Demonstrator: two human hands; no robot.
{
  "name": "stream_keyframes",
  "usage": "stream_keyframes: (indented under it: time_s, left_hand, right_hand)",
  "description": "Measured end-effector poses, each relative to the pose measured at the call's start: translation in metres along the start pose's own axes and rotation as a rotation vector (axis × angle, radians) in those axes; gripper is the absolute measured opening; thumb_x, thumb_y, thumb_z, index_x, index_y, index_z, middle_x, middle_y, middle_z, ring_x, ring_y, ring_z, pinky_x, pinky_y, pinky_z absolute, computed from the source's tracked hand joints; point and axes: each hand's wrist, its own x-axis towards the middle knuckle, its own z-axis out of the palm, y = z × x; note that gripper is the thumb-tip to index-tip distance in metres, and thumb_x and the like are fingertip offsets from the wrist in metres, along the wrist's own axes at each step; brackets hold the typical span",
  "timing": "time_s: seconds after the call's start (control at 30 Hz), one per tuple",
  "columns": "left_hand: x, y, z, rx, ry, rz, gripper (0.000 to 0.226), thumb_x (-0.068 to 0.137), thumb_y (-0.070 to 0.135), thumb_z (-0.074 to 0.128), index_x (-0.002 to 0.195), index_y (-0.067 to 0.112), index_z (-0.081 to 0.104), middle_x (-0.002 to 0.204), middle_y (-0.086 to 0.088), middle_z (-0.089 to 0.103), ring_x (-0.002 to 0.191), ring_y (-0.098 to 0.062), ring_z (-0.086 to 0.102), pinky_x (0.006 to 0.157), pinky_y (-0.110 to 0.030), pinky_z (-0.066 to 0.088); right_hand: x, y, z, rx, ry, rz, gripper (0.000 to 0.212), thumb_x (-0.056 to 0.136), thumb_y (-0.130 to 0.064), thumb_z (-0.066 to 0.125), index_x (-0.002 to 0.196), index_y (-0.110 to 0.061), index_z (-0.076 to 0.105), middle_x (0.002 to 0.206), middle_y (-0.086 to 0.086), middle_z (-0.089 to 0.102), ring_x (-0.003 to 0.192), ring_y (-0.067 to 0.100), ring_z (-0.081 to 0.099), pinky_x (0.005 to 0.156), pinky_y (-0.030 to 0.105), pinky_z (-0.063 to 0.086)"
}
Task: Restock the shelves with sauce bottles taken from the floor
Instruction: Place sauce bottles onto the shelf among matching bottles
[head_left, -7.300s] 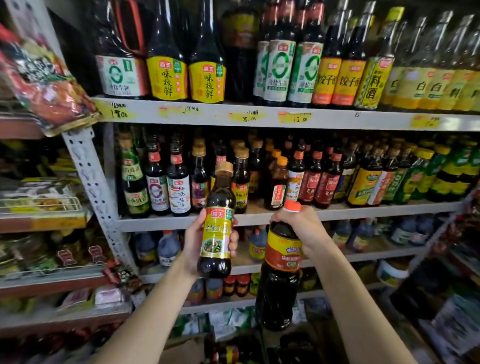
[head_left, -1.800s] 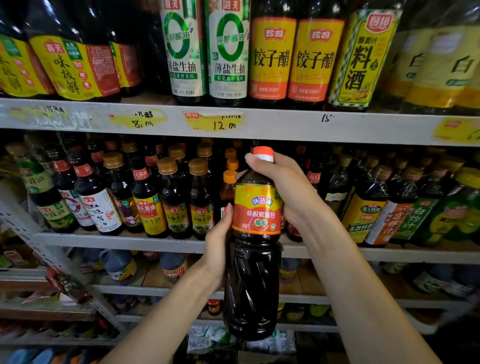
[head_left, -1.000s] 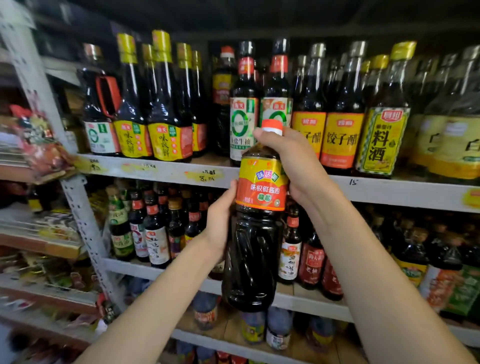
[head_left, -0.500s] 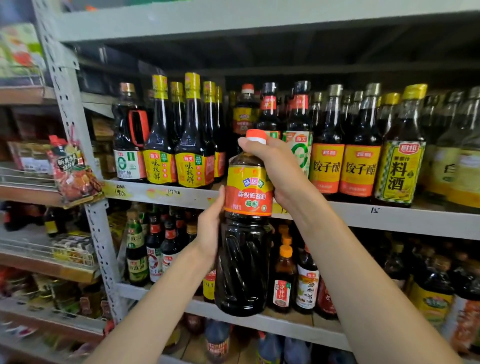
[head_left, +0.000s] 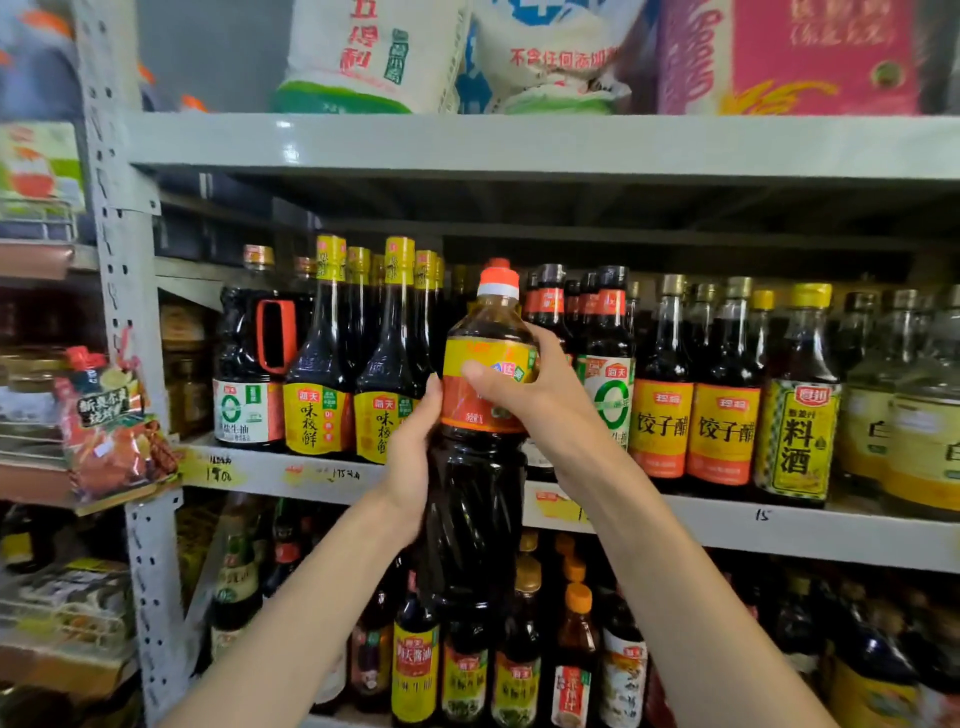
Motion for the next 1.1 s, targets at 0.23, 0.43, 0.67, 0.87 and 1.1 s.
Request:
stream_keyframes:
  time_s: [0.23, 0.43, 0.67, 0.87, 1.1]
  left_hand:
    - [0.03, 0.052, -0.015, 0.673, 0.095, 0.385, 0.032, 0.098, 0.045, 0.047, 0.12, 0.028, 0.061, 0.105, 0.015, 0.071, 0.102, 0.0, 0.064, 0.085, -0.024, 0.048]
    - [0.032, 0.038, -0.03, 1.275, 0.265, 0.48, 0.08, 0.087, 0.045, 0.068, 0.151, 0.037, 0.021, 0.127, 0.02, 0.058, 0.106, 0.011, 0.051, 0.088, -0.008, 0.035]
    - [0.034, 0.023, -0.047, 1.635, 0.438, 0.873, 0.026, 0.076, 0.02, 0.082, 0.099, 0.012, 0.073, 0.075, -0.001, 0.069, 0.059, -0.022, 0.067, 0.041, -0.03, 0.047]
    - [0.048, 0.014, -0.059, 1.566, 0.381, 0.886, 0.004, 0.085, 0.013, 0.071, 0.081, 0.013, 0.072, 0.075, 0.003, 0.062, 0.063, -0.017, 0.061, 0.041, -0.03, 0.047]
    - [0.05, 0.006, -0.07, 1.462, 0.28, 1.007, 0.012, 0.087, 0.014, 0.061, 0.08, 0.013, 0.07, 0.071, 0.006, 0.061, 0.059, -0.007, 0.055, 0.046, -0.012, 0.036]
  right_hand:
    - [0.046, -0.022, 0.017, -0.136, 0.218, -0.253, 0.074, 0.068, -0.032, 0.088, 0.129, -0.035, 0.047, 0.111, -0.016, 0.062, 0.096, -0.005, 0.066, 0.073, 0.014, 0.055]
    - [0.088, -0.013, 0.034, -0.233, 0.225, -0.292, 0.073, 0.073, -0.024, 0.087, 0.13, -0.037, 0.044, 0.111, -0.022, 0.059, 0.097, -0.018, 0.057, 0.071, 0.004, 0.049]
    - [0.112, 0.021, 0.034, -0.206, 0.315, -0.161, 0.078, 0.077, -0.022, 0.085, 0.14, -0.033, 0.041, 0.115, -0.02, 0.058, 0.1, -0.004, 0.061, 0.075, 0.014, 0.05]
    - [0.128, 0.034, 0.036, -0.258, 0.325, -0.084, 0.079, 0.08, -0.023, 0.083, 0.144, -0.032, 0.038, 0.121, -0.014, 0.059, 0.105, 0.005, 0.063, 0.085, 0.023, 0.054]
    - [0.136, 0.032, 0.029, -0.608, 0.352, -0.067, 0.08, 0.088, -0.025, 0.074, 0.152, -0.025, 0.026, 0.149, -0.003, 0.034, 0.11, 0.001, 0.049, 0.078, 0.005, 0.037]
